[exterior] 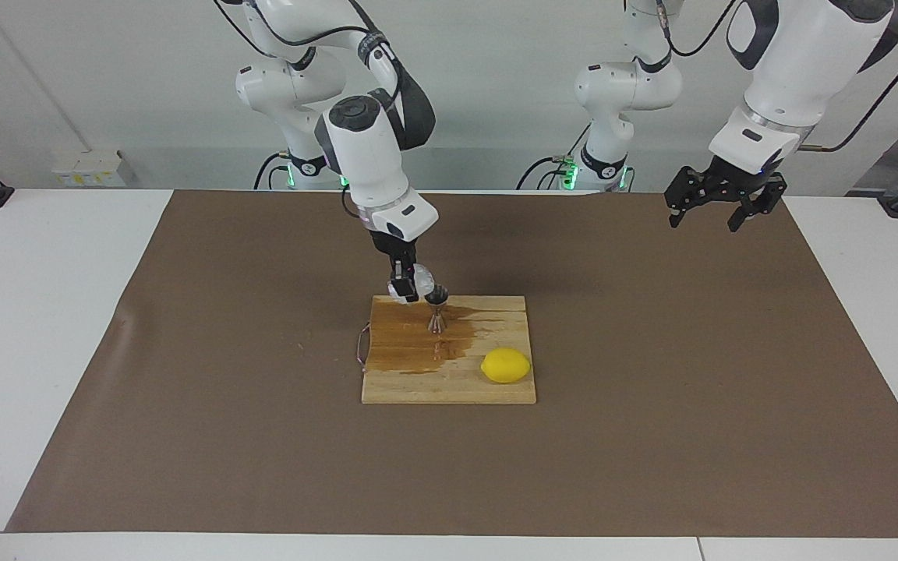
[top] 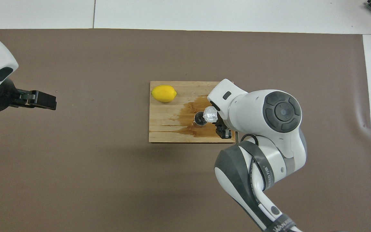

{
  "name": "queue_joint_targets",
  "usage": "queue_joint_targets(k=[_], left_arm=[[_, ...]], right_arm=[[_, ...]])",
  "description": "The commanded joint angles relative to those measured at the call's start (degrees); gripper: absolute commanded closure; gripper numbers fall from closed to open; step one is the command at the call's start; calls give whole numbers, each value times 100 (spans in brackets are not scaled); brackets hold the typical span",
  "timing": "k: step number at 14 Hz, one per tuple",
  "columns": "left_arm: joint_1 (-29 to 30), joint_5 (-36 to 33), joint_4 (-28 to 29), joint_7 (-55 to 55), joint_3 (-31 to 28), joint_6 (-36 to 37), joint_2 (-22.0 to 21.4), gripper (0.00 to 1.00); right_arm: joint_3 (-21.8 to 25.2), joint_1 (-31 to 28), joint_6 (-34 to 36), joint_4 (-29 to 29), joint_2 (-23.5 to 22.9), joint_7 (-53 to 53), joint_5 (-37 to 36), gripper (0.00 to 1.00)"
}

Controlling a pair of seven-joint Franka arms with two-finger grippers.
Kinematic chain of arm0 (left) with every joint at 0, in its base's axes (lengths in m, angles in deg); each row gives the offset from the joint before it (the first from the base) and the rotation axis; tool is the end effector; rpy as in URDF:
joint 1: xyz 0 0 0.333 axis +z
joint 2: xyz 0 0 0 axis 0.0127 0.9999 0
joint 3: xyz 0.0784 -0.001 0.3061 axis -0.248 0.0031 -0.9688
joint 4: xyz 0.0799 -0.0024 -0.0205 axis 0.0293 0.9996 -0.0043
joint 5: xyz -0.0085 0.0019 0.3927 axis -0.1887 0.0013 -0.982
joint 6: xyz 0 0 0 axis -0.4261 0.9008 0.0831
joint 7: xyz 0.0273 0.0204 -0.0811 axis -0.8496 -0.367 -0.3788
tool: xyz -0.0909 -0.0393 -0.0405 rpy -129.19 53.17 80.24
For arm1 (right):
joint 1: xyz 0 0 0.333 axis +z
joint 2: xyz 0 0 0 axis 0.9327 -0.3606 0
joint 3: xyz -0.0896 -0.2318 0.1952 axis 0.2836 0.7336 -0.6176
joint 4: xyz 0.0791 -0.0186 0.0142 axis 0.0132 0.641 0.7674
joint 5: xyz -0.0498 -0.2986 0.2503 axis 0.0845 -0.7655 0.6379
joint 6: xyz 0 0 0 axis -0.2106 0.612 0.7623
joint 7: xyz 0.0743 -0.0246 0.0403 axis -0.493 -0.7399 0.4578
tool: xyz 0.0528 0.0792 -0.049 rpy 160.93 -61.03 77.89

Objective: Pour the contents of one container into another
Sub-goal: 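Tilt the glass cup with the right gripper into the metal cup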

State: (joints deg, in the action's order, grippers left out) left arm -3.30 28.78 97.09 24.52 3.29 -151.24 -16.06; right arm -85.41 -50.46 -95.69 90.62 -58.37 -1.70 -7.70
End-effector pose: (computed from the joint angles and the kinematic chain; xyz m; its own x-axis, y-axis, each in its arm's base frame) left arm 0.5442 -0.0825 0.6161 0.9905 -0.1350 0.0252 -0.1355 -0.9905 0.0218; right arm 0.5407 0.2689 0.4425 -0.0289 0.9849 0.1707 0.9870 0.0011 0.1607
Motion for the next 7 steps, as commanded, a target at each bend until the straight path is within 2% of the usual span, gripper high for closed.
queue_joint_targets(k=[1, 4, 7], left_arm=[[25, -65, -10, 55, 3, 108, -40, 0], [25, -65, -10, 55, 3, 108, -40, 0], [25, -65, -10, 55, 3, 108, -40, 0]], right_arm=[[-13, -4, -161, 152, 106, -210, -140, 70], [-22, -56, -265, 134, 106, -202, 105, 70], [-13, -83, -293, 134, 158, 122, 920, 70]])
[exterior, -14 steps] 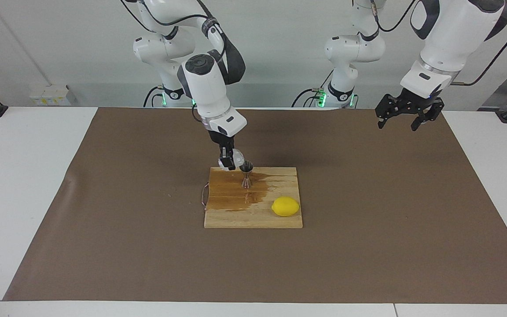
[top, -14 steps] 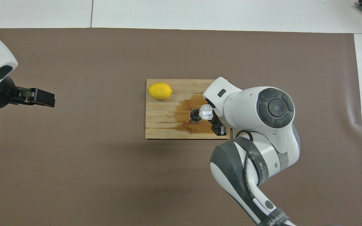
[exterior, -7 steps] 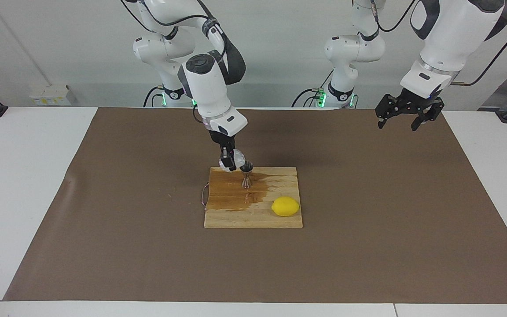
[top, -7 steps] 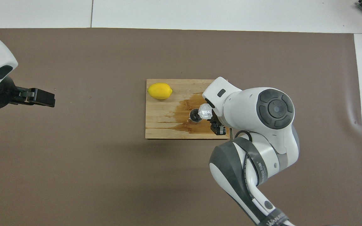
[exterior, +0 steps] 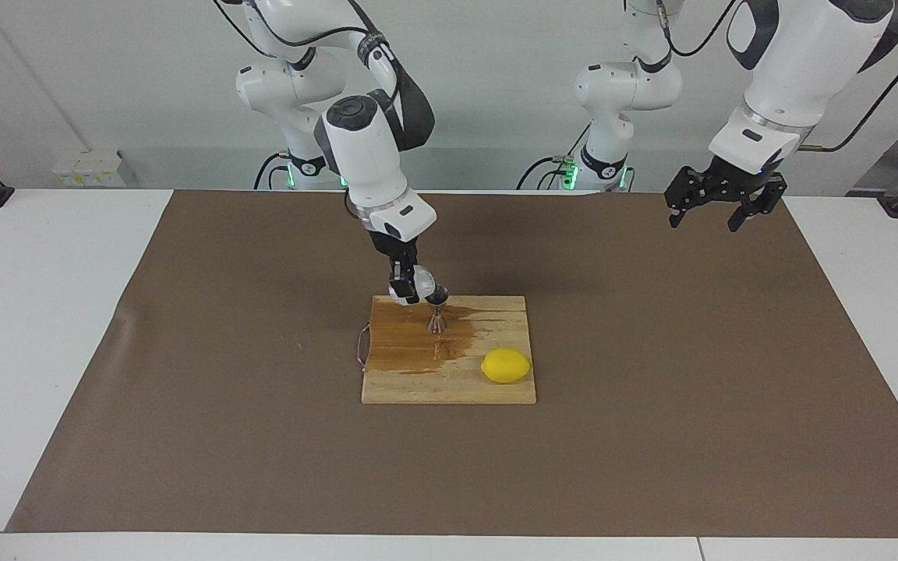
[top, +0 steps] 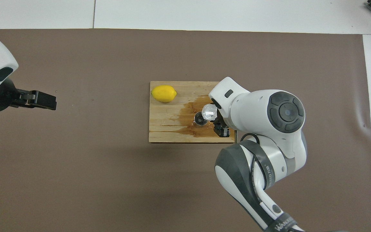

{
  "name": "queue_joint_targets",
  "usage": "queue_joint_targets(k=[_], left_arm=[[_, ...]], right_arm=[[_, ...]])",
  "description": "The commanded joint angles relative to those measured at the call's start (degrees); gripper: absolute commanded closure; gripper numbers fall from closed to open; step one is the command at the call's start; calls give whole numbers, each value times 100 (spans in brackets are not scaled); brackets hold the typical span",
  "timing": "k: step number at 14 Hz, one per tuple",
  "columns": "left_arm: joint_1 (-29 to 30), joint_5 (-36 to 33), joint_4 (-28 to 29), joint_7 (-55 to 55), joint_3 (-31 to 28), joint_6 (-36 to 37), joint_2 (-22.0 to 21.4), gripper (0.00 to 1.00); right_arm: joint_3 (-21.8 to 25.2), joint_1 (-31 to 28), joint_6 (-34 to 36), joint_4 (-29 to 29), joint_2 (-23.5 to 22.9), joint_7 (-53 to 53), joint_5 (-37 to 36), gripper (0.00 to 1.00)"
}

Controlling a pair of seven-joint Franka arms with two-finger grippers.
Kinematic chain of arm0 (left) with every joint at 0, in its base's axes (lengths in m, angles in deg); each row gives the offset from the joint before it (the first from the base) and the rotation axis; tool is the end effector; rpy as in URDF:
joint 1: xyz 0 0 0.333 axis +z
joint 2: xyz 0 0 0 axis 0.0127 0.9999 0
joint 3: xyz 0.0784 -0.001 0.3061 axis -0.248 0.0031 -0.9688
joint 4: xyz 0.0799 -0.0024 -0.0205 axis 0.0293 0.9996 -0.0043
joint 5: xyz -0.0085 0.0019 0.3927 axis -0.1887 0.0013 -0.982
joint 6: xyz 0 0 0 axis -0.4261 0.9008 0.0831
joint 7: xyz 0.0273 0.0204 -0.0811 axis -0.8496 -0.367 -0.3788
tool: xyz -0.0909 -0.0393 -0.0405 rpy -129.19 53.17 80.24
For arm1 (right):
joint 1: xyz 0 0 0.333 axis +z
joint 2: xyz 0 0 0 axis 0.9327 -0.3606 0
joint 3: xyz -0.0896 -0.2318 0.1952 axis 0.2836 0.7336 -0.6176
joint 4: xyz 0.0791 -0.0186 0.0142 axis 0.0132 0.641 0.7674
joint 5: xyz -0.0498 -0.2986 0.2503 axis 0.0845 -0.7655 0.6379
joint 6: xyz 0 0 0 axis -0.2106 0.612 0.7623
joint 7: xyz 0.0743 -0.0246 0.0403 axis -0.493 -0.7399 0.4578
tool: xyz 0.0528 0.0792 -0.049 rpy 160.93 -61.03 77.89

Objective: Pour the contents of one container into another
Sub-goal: 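Carry the glass cup with the right gripper back off the board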

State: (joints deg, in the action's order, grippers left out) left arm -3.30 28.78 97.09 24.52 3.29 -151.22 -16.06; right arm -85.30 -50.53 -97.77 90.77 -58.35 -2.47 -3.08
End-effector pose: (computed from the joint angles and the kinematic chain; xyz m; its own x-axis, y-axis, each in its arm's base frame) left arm 0.5441 -0.0825 0.6161 0.9905 -0.1350 0.0249 -0.1355 -0.9905 0.0218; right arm 0.5434 0.2692 0.4456 0.0297 0.9686 0.2470 0.9855 -0.0697 0.1547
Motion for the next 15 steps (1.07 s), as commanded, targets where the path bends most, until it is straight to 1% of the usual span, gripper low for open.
queue_joint_targets(k=[1, 2, 7, 10, 13, 15], left_arm=[[25, -65, -10, 55, 3, 107, -40, 0], [25, -65, -10, 55, 3, 107, -40, 0], [25, -65, -10, 55, 3, 107, -40, 0], [25, -65, -10, 55, 3, 107, -40, 0], [25, -65, -10, 55, 3, 107, -40, 0], [25, -65, -10, 55, 3, 107, -40, 0]], right_arm=[[-24, -92, -84, 120, 200, 453, 879, 70], [-15, -136, -75, 120, 227, 760, 1232, 70], [-15, -742, 135, 111, 262, 2045, 2420, 70], [-15, -1146, 346, 120, 271, 2485, 2754, 70], [-15, -1664, 610, 120, 280, 2837, 3273, 70], [-15, -1858, 654, 128, 280, 2899, 3309, 70]])
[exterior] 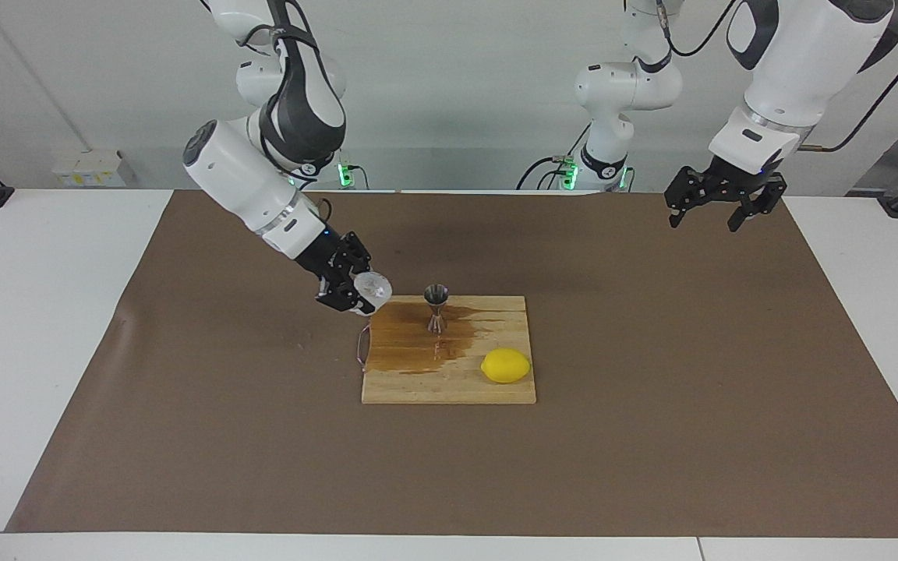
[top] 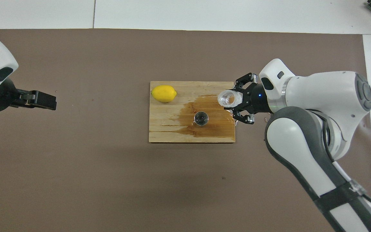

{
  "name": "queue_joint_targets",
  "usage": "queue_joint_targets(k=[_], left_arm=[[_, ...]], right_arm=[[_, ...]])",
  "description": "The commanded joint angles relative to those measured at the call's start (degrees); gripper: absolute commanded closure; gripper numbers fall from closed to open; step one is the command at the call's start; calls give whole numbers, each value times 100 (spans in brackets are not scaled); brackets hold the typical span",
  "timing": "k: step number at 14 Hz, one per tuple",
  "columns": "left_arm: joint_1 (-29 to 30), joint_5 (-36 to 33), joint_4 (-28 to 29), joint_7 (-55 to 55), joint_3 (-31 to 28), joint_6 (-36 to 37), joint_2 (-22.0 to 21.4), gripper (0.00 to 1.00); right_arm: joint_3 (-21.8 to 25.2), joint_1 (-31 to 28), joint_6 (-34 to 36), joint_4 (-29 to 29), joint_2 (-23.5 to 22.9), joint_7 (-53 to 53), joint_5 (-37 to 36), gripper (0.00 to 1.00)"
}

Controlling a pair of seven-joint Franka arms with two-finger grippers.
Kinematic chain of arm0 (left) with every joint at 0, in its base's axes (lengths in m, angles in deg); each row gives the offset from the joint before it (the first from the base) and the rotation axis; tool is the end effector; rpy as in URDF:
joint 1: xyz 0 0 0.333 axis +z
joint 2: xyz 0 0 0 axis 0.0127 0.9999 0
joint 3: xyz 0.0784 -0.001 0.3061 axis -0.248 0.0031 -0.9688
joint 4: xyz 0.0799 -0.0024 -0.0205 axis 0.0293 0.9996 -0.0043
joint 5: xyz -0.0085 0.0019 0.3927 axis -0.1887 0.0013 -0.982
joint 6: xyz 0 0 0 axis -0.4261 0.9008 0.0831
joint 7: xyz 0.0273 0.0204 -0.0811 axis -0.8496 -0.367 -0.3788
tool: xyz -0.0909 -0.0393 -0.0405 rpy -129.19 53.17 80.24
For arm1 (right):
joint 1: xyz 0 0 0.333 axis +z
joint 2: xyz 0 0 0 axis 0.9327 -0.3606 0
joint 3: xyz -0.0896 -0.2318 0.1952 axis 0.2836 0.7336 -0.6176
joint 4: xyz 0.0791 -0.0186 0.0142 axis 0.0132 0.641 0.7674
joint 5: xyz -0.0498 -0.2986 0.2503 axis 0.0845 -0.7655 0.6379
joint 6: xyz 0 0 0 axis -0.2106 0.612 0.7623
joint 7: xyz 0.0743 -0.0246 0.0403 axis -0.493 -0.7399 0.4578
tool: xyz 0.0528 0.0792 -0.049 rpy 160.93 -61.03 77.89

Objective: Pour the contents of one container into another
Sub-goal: 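Carry the glass cup with the right gripper back off the board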

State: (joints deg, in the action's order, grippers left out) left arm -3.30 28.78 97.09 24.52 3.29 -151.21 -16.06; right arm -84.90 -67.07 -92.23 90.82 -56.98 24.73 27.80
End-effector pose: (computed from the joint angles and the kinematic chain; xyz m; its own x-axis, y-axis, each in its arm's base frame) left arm 0.5441 -0.0825 0.6161 0.9905 -0.1350 0.0247 -0.1355 -0.9905 0.0218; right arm 0.5877 0.1156 0.4556 0.1051 0.8042 0.5850 0.9785 -0.1885 0.0832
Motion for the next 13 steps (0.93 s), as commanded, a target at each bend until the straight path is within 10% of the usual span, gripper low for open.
queue_joint_targets(k=[1, 13], left_arm=[[25, -65, -10, 55, 3, 105, -40, 0], [25, -65, -10, 55, 3, 105, -40, 0]], right_arm=[[-54, -310, 117, 132, 117, 309, 334, 70], [-46, -1840, 724, 763, -569, 3008, 1531, 70]])
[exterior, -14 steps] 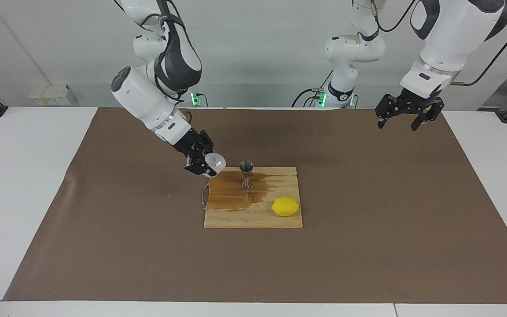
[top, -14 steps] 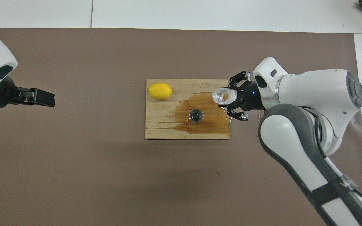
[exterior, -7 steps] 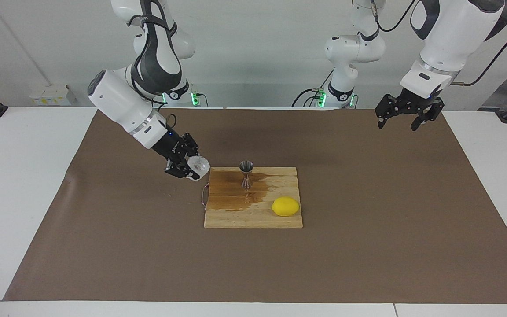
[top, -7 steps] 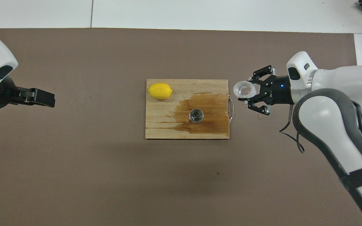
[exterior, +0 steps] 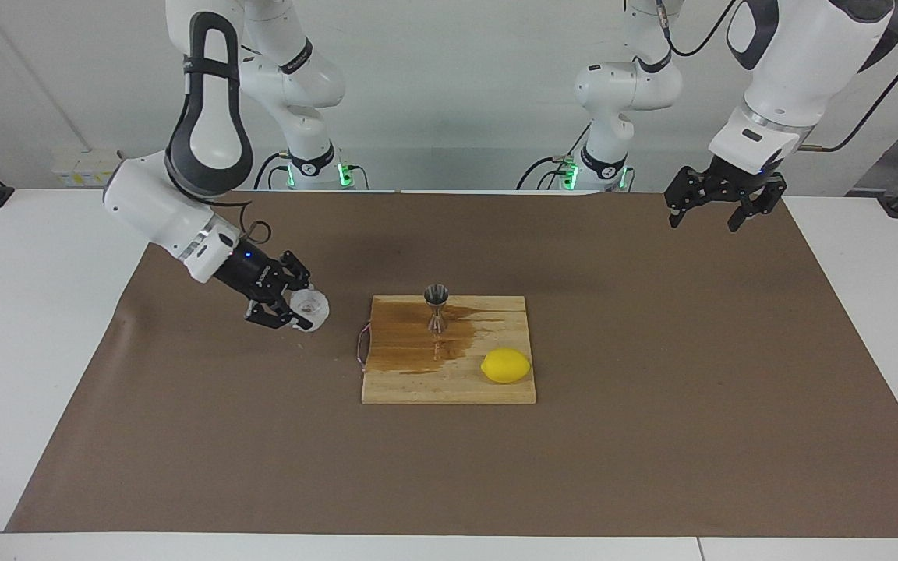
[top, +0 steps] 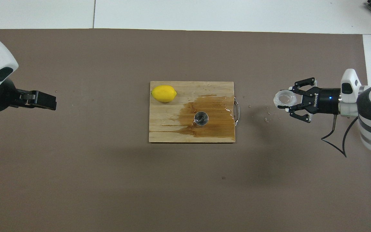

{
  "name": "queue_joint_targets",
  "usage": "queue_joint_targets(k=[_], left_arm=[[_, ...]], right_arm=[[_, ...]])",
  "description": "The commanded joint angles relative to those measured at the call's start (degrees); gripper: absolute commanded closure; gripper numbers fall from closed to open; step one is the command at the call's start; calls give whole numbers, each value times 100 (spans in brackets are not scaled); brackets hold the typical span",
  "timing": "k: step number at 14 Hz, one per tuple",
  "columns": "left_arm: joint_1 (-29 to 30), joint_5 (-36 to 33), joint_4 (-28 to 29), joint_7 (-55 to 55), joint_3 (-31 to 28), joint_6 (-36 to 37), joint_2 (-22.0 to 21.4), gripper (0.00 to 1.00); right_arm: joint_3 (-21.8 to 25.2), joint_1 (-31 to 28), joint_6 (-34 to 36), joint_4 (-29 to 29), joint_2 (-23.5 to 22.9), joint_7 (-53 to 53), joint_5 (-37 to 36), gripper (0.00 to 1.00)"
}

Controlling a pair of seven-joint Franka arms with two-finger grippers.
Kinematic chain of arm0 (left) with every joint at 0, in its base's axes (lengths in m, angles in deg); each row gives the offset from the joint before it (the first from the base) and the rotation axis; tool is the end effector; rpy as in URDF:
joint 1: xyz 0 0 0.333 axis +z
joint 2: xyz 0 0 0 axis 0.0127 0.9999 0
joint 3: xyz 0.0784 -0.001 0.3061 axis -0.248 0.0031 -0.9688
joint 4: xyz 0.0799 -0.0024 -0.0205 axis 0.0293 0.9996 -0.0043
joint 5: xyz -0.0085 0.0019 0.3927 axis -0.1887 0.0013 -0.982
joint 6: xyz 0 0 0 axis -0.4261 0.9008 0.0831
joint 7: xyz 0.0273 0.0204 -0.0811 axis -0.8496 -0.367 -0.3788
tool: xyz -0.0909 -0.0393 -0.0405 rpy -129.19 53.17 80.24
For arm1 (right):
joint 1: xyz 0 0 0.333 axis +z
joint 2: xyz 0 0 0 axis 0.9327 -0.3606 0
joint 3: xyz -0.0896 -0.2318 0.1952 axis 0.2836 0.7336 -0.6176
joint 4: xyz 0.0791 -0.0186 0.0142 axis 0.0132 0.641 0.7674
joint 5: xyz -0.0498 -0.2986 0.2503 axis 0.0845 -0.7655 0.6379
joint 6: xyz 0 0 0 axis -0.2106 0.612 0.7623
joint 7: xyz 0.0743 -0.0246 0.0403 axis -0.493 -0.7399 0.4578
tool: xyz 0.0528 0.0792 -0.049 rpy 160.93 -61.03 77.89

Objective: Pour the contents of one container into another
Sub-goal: 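Set the glass cup down and open the right gripper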

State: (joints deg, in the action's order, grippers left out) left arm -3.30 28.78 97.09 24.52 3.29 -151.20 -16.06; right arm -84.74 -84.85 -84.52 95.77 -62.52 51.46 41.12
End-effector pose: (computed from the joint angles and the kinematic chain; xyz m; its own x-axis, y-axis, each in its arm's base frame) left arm 0.5441 -0.0825 0.6161 0.9905 -0.1350 0.0245 -0.1355 -0.9905 0.0218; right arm 0.5777 -0.0490 0.3581 0.0885 0.6873 0.7210 0.9778 -0.1980 0.0688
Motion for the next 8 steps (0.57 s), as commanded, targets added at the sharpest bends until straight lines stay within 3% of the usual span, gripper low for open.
queue_joint_targets(k=[1, 3, 6, 8], left_arm=[[25, -65, -10, 46, 3, 105, -40, 0], [25, -65, -10, 55, 3, 105, -40, 0], [25, -65, -10, 55, 3, 105, -40, 0], [25, -65, -10, 55, 3, 105, -40, 0]], right_arm=[[-62, -124, -13, 305, -206, 449, 321, 70], [-62, -98, -82, 296, -340, 879, 664, 69], [-62, -334, 49, 296, -752, 1546, 700, 69], [-62, -388, 40, 296, -788, 1830, 692, 68]])
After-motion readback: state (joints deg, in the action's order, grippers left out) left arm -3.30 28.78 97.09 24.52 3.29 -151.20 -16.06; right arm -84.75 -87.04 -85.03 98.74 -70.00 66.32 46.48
